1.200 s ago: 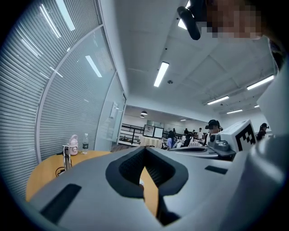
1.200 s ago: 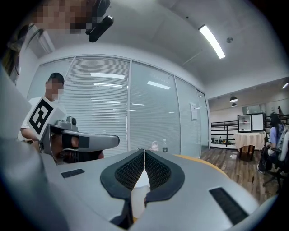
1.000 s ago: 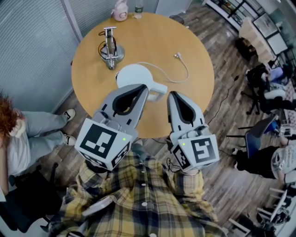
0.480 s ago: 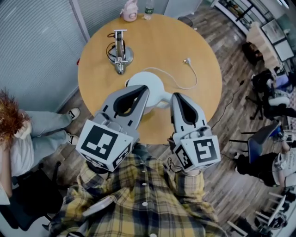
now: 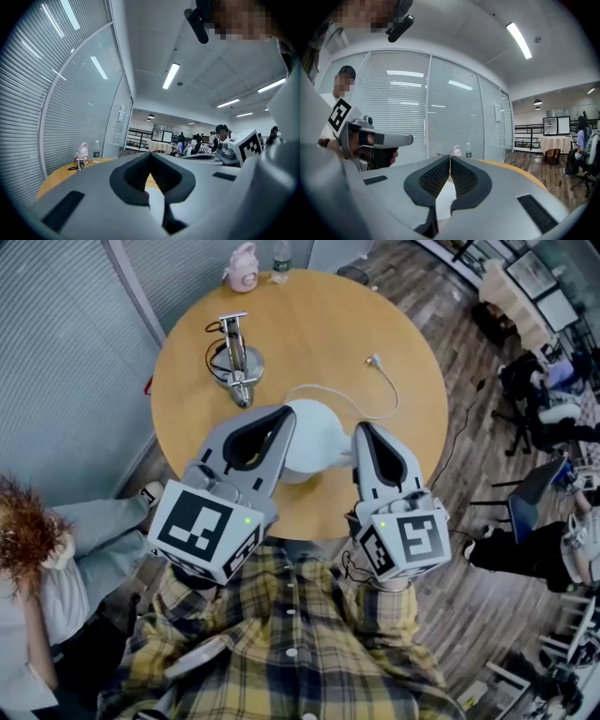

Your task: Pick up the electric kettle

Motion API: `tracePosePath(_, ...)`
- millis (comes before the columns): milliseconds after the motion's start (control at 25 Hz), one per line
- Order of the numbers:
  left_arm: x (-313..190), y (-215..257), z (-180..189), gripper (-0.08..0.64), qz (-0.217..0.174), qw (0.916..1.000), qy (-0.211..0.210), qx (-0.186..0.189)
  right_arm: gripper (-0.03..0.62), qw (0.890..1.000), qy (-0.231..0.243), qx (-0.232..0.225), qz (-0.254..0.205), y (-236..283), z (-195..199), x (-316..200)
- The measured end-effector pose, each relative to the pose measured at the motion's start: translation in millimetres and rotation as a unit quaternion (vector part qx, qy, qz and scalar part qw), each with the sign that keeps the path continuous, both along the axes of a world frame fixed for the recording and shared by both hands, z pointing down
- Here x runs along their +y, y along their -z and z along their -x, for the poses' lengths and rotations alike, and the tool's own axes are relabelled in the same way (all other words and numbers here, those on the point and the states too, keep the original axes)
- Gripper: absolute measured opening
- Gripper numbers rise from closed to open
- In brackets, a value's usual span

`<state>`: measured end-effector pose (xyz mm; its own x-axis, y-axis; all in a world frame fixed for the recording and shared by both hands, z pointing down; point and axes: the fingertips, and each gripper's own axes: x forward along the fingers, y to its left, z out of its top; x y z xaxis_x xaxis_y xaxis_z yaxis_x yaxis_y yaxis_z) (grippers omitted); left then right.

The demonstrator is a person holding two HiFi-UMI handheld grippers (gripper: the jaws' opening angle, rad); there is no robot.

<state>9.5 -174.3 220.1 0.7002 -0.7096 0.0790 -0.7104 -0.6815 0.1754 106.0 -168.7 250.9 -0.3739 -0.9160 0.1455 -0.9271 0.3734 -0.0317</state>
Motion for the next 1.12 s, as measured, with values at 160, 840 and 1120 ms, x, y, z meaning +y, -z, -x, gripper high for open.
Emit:
tracePosePath(160, -5.0, -4.7, 0.7, 0.003, 0.006, 0.9999, -0.008, 0.003, 0.032, 1.000, -0.016, -0.003, 0.007, -9.0, -3.8, 0.6)
tracePosePath(840, -13.9, -40.7, 5.4, 0.003, 0.032, 0.9993, 0.002, 0.018, 0.037, 0.998, -0.038, 0.003, 0.046, -46.8, -24.9, 6.1)
tracePosePath(1120, -14.9, -62.4, 17.9, 0.003, 0.048, 0.9985, 0.021, 0.015, 0.149, 0.996, -0.040, -0.008, 0.075, -81.8, -33.8, 16.1)
